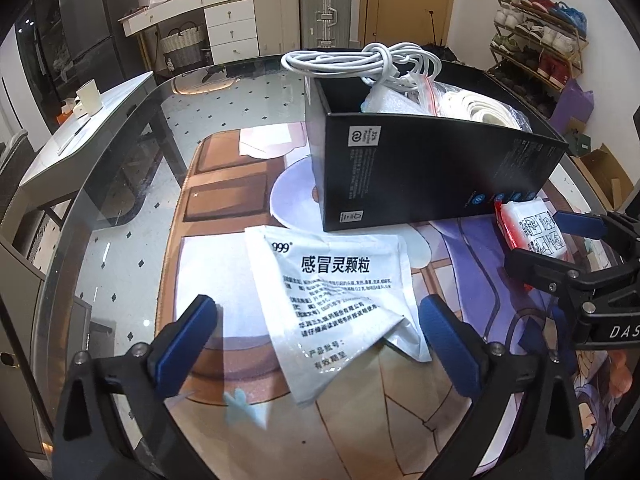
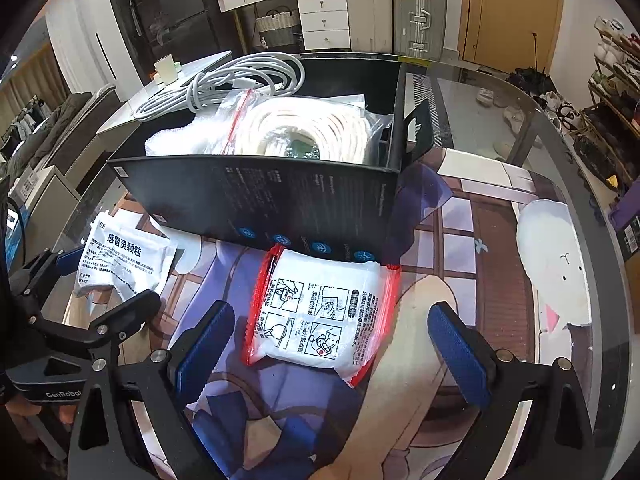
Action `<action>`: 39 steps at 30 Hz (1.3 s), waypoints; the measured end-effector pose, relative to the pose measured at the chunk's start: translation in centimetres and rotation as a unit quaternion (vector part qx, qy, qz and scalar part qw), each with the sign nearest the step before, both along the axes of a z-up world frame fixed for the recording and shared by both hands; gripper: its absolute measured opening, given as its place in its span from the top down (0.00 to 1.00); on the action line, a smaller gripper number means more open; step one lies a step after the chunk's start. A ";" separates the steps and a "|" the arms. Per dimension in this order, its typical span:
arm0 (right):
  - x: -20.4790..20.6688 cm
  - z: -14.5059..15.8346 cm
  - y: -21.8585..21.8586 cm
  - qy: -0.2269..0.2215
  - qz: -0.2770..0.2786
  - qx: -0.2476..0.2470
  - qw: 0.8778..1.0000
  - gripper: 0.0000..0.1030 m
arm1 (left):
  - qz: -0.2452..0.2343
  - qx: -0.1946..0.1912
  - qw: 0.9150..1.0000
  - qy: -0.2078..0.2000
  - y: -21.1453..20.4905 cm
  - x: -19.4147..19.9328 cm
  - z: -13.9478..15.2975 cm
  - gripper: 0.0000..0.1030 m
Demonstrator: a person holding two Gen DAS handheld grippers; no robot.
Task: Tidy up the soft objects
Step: 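Withdraw both grippers from the box and move toward the two packets, then grasp the white paper packet with the left gripper while the right grasps the red-edged packet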
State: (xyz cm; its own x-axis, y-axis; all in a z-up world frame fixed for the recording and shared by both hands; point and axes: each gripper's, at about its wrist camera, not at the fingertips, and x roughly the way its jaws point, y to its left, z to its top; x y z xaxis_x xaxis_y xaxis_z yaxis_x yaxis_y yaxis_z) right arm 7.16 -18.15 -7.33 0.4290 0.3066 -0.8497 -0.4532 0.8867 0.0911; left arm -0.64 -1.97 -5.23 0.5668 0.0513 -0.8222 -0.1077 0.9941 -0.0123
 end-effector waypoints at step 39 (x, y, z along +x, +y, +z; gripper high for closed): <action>-1.3 -1.2 0.4 -0.043 -0.009 -0.019 0.999 0.12 | 0.004 0.006 1.000 -0.011 -0.6 -0.6 0.5 0.28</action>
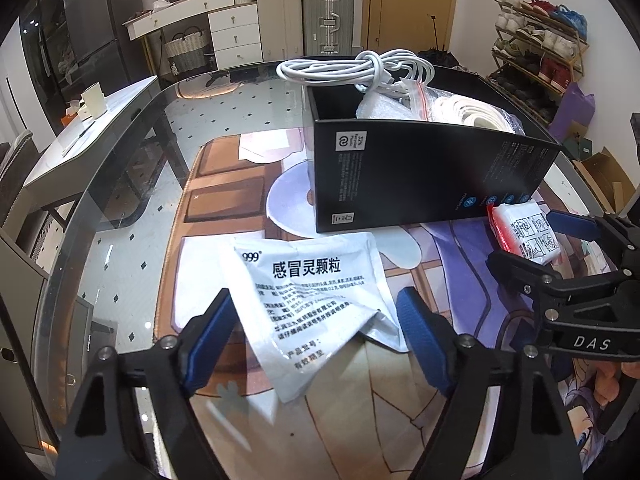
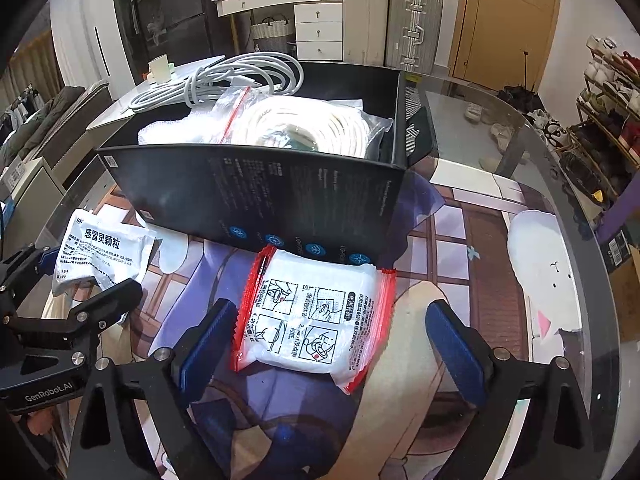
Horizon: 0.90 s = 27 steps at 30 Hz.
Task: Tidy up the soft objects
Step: 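Grasp the white paper packet with the left gripper while the right grasps the red-edged packet, then lift and carry both packets over the black box with both grippers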
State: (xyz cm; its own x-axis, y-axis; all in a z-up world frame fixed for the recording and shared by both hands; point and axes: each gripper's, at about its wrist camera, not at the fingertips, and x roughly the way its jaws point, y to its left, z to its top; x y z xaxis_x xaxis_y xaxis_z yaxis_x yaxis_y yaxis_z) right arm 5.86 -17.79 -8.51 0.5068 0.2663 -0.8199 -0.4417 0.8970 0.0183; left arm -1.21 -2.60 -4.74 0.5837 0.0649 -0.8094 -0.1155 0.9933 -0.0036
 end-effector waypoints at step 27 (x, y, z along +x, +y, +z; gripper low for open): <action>-1.0 2.1 -1.1 0.015 0.039 0.002 0.999 0.52 | -0.031 -0.043 0.999 0.002 0.4 -1.1 0.9 0.80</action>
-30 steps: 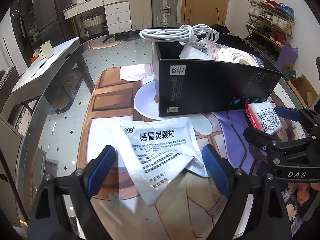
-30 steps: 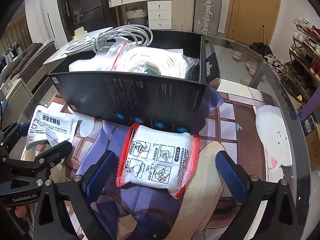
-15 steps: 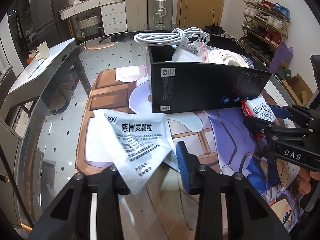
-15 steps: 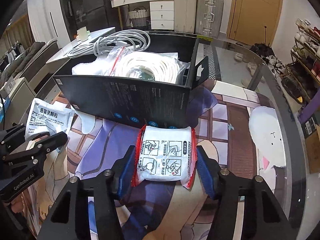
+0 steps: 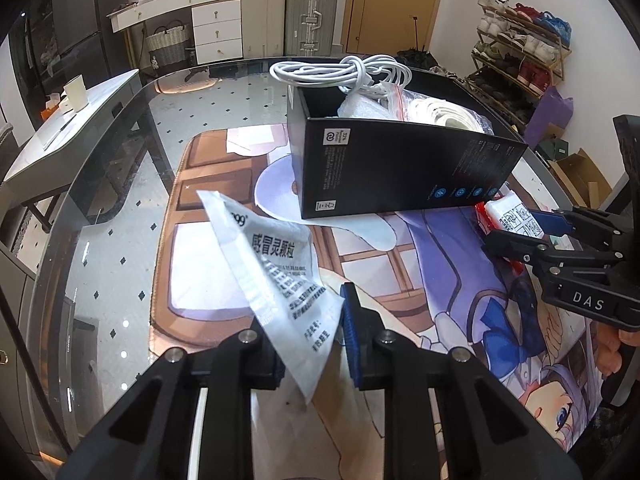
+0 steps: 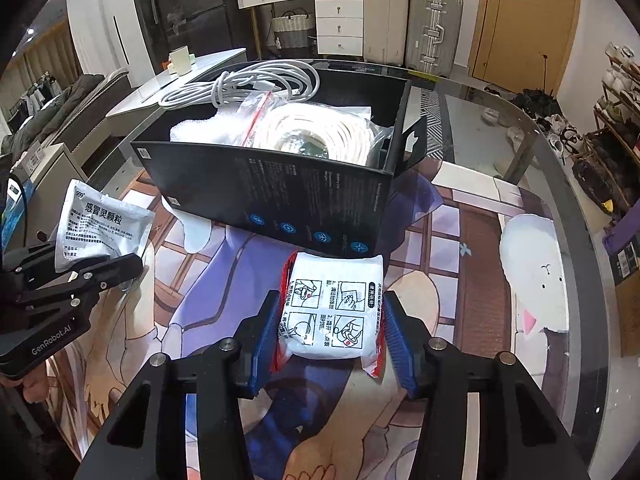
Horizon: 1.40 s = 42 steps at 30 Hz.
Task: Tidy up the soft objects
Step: 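Lift and carry both packets over the black box with both grippers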
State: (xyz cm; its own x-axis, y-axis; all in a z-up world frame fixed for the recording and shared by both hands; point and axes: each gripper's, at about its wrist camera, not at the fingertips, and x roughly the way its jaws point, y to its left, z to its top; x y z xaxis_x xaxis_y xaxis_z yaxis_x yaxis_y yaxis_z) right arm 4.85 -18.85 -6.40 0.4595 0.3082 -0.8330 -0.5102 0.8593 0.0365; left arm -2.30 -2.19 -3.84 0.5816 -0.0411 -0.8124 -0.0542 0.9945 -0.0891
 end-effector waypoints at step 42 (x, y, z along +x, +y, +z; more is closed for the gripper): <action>-2.4 8.2 0.7 -0.045 0.040 0.038 0.997 0.52 | -0.034 0.028 0.997 -0.063 -1.9 0.6 6.8 0.80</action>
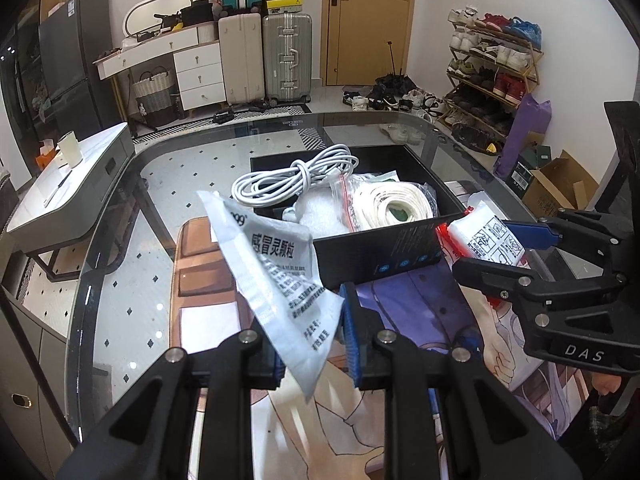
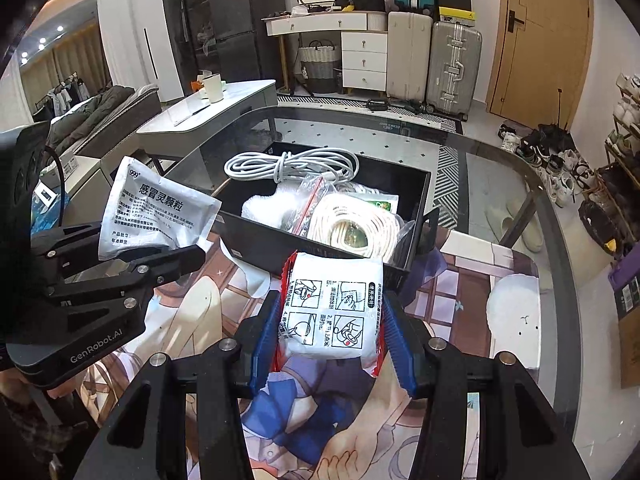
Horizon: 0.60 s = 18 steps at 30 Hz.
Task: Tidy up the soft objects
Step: 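Lift and carry both packets over the black box with both grippers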
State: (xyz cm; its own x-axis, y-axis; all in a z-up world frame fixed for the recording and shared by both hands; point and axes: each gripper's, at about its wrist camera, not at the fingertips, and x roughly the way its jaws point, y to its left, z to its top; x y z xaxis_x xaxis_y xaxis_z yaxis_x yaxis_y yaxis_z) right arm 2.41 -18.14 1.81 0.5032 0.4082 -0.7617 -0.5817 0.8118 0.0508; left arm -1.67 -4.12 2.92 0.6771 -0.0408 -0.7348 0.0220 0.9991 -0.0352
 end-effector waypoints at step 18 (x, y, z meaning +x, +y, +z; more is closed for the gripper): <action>2.7 2.9 1.0 -0.019 0.000 0.018 1.000 0.52 | 0.003 0.012 1.000 -0.025 0.2 2.0 3.0 0.80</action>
